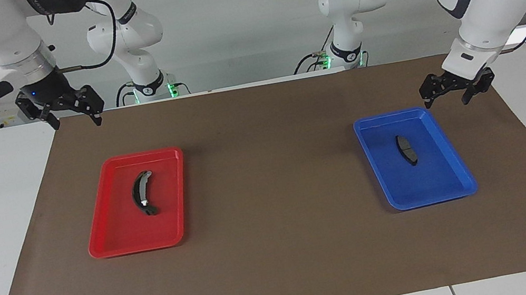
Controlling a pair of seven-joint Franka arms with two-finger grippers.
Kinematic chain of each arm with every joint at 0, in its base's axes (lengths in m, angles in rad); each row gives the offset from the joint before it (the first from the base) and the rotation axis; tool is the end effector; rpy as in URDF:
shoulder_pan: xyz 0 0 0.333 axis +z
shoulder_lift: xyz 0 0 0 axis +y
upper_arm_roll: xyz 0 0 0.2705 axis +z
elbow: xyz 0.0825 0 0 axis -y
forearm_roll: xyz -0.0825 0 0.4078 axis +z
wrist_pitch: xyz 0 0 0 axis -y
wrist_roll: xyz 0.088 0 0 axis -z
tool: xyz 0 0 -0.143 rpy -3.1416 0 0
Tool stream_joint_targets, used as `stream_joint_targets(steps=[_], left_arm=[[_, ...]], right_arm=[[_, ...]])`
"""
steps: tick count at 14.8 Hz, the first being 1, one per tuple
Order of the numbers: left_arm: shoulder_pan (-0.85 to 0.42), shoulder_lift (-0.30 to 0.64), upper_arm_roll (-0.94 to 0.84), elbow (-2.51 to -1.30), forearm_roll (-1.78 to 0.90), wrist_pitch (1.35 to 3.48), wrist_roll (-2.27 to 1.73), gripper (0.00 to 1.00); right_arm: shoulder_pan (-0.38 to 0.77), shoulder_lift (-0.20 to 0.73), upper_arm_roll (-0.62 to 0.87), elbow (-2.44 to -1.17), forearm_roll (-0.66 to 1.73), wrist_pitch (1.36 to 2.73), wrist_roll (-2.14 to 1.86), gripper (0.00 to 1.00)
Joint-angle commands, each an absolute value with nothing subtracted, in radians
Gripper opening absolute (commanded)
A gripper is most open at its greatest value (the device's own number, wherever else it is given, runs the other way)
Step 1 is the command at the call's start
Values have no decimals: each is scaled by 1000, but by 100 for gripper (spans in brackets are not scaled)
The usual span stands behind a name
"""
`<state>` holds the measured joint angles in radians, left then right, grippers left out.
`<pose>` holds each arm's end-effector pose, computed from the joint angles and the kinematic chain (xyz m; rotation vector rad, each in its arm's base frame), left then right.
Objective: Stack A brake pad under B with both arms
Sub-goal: 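Reach the left gripper into the blue tray and grasp the dark pad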
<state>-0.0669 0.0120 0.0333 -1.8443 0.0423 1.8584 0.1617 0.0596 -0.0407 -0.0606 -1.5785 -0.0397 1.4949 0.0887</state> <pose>0.5884 -0.0151 0.4241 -3.0839 0.3207 0.0008 0.5581 -0.0070 0.5560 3.0986 -0.1423 -0.0641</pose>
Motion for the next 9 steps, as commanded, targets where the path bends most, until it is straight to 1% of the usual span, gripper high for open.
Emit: stream_joint_targets(steps=[1,4,7,8,9], left_arm=[[-80,-26,40,-2011,43,2012,146,99],[-95,-22,40,-2138,43,2173,111,98],[-101,6,40,-2219,43,2288,38,94],[-103,11,40,-2249,41,2327,26,93],[-103,20,40,-2275,43,2368,8,92]], right_arm=[[57,-43,-55,-1583,-43,1503,74,100],[54,-43,-55,-1583,-43,1503,71,100],[55,-44,-52,-1591,-43,1506,37,100],[55,-58,-52,-1624,-41,1525,28,100],[55,-89,-52,-1702,-41,1610,26,100]])
